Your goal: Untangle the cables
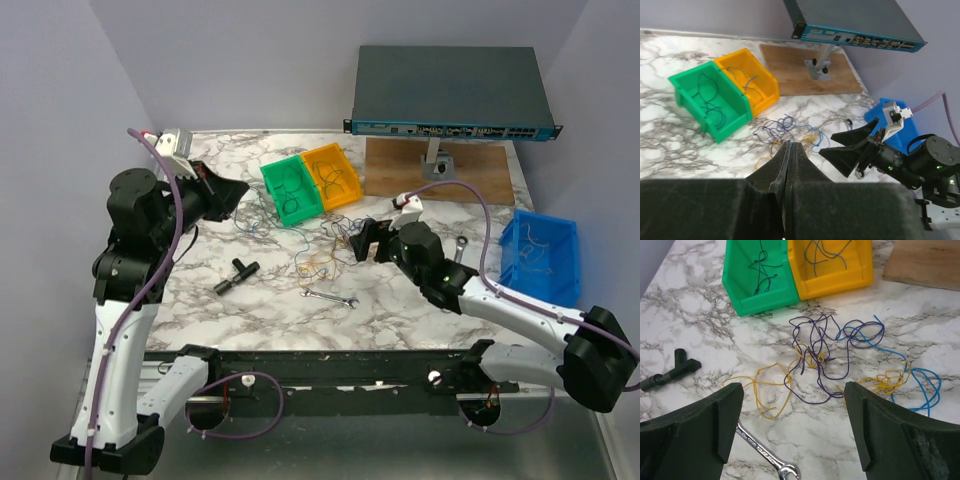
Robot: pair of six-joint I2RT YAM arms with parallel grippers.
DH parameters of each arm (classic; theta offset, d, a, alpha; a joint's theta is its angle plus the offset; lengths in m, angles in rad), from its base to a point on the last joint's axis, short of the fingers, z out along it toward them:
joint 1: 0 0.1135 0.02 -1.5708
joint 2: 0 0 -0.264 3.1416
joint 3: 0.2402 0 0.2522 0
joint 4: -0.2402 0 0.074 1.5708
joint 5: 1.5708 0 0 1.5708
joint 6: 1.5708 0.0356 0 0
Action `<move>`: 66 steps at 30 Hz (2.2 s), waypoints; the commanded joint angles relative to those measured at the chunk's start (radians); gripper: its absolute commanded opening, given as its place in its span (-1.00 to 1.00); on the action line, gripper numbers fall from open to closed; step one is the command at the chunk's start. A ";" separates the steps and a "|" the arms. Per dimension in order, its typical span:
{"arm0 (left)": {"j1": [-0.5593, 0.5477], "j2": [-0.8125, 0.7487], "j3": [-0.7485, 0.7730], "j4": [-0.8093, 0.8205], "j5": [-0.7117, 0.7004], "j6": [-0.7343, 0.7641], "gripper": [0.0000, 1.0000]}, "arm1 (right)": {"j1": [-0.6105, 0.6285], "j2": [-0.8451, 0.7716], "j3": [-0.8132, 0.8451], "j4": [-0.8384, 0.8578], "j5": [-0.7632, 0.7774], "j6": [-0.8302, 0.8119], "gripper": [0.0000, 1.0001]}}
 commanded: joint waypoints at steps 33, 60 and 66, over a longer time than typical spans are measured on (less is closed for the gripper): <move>-0.142 1.216 0.907 0.218 -0.102 -0.267 -1.00 | 0.001 -0.279 -0.109 0.100 0.241 -0.081 0.77; -0.189 1.526 0.896 0.080 -0.235 -0.314 -0.84 | 0.001 -0.244 -0.106 0.044 0.310 -0.037 0.76; -0.195 1.455 0.926 -0.002 -0.287 -0.210 0.08 | 0.001 -0.114 -0.009 -0.133 0.295 0.048 0.77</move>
